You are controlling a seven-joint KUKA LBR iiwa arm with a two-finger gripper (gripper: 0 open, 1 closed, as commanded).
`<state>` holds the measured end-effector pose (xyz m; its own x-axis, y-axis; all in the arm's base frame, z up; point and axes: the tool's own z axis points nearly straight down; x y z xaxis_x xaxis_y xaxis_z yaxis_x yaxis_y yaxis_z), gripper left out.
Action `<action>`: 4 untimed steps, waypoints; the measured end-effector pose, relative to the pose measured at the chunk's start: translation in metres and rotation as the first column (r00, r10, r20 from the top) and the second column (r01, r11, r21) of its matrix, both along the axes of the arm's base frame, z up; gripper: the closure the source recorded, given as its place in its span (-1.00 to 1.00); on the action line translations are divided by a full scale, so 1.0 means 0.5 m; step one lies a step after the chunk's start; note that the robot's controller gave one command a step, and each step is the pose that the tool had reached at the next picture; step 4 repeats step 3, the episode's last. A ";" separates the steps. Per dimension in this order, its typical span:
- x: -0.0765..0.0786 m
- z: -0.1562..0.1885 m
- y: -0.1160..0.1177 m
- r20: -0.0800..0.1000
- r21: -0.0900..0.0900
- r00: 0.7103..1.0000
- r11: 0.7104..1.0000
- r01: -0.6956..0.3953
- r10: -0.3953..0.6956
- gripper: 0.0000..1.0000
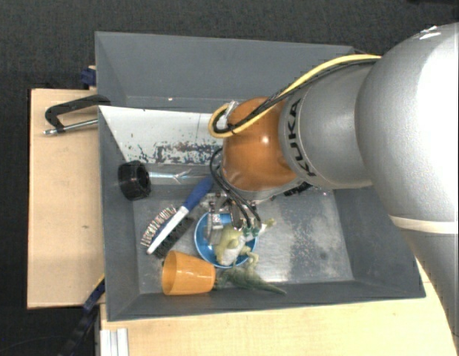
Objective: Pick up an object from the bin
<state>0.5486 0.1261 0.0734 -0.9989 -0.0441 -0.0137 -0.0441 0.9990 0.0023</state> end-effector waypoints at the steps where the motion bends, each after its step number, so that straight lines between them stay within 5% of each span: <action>1: -0.007 -0.005 0.001 -0.011 -0.001 1.000 1.000 -0.001 0.001 -1.00; 2: -0.005 -0.004 0.000 -0.009 -0.001 1.000 1.000 0.000 0.000 1.00; 3: -0.073 0.287 -0.048 -0.001 -0.002 0.994 0.994 -0.105 0.105 1.00; 4: -0.073 0.287 -0.048 -0.001 -0.002 0.994 0.994 -0.105 0.105 1.00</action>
Offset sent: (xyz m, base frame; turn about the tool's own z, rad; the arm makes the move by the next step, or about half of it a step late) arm 0.0000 0.0000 0.0000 0.0000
